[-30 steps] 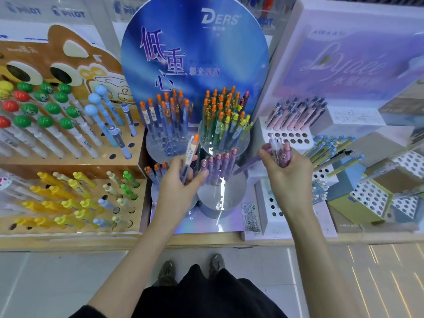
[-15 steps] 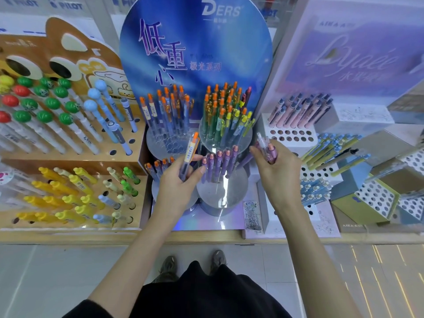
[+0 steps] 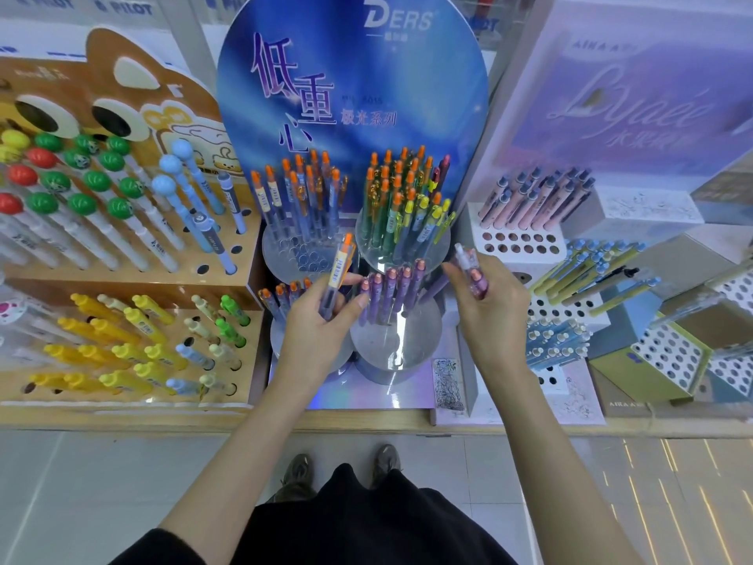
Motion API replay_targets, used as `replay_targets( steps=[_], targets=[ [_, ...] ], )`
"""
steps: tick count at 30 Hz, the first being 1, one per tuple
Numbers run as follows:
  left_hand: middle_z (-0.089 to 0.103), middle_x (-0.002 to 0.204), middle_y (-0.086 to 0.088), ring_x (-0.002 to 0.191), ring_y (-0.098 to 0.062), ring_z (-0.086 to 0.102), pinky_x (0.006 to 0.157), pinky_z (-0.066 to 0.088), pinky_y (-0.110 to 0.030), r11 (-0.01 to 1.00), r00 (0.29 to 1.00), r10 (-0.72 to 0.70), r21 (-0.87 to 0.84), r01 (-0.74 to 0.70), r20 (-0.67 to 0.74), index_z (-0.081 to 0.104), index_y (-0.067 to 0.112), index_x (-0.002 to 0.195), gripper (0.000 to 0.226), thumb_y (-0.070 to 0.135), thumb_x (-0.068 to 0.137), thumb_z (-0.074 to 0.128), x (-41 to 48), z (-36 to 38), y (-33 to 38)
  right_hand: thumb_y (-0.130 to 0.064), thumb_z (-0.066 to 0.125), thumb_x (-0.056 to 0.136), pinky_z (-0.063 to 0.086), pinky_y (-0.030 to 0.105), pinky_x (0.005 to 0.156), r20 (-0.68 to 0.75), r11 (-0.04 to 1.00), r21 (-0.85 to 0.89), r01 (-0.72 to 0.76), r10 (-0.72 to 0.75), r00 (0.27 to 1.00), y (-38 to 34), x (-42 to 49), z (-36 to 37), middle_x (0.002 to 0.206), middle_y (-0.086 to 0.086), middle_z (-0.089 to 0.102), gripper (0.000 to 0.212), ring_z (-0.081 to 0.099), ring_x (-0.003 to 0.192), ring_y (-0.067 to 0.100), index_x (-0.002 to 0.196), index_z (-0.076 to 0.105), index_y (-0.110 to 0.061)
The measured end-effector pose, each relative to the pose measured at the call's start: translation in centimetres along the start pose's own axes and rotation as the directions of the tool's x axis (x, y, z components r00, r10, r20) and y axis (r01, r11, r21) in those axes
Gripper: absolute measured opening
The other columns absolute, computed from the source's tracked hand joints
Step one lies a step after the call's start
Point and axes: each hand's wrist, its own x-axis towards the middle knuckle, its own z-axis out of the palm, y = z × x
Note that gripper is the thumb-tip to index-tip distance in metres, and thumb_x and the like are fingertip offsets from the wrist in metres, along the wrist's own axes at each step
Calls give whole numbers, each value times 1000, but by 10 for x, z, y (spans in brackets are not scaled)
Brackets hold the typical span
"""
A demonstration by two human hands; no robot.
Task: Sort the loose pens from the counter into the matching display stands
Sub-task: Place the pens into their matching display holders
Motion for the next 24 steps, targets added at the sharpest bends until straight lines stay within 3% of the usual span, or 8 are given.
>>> replay_targets(
  steps=[4,8,11,13,16,19,24],
  targets=[
    [27,62,3,54,-3,30,55,31,-11,1000,1000,-2,-5,2,8,63,27,96,21,7,88,64,0,0,0,-9,66,87,30,10,55,18,1000,19,1,-1,1000,0,-2,1,64,-13,41,11,34,63,7,83,64,0],
    [28,61,4,54,-3,31,58,33,-16,1000,1000,1,-4,-1,4,64,27,97,20,8,88,65,2,0,-2,-5,70,84,40,33,53,118,997,-39,68,-63,991,-4,-9,9,75,15,62,11,53,60,26,93,69,2],
    [29,60,5,55,-6,31,63,34,-28,1000,1000,-11,-13,11,3,64,25,98,19,10,88,65,3,1,-4,-7,71,85,44,39,52,158,994,-79,73,-60,986,-2,-10,13,76,18,62,13,56,61,33,90,67,4],
    [29,59,6,56,-6,31,64,34,-28,1000,1000,-9,-18,9,3,64,27,98,20,10,88,65,3,0,-5,-11,71,85,42,40,52,165,995,-89,49,-34,986,-1,-8,13,71,16,58,18,53,59,33,84,64,5],
    [29,59,8,55,-5,32,59,32,-21,1000,1000,-5,-21,5,2,64,31,95,22,10,88,66,3,1,-5,-20,72,85,34,33,50,147,996,-78,-50,61,987,-1,-7,15,60,2,45,27,42,54,24,75,58,1],
    [29,60,5,55,-5,32,58,33,-18,1000,1000,-10,-29,10,8,64,30,95,22,10,88,66,4,1,-5,-24,71,86,24,25,50,153,985,-21,-170,171,973,2,-8,13,54,-13,37,26,35,50,8,74,50,-14],
    [30,61,6,56,-3,33,60,33,-21,999,1000,-20,-37,21,9,64,31,95,21,11,88,65,3,2,-4,-23,66,90,32,13,50,217,963,46,-267,251,943,7,-8,7,55,-13,45,13,46,53,-1,88,64,-10]
  ],
)
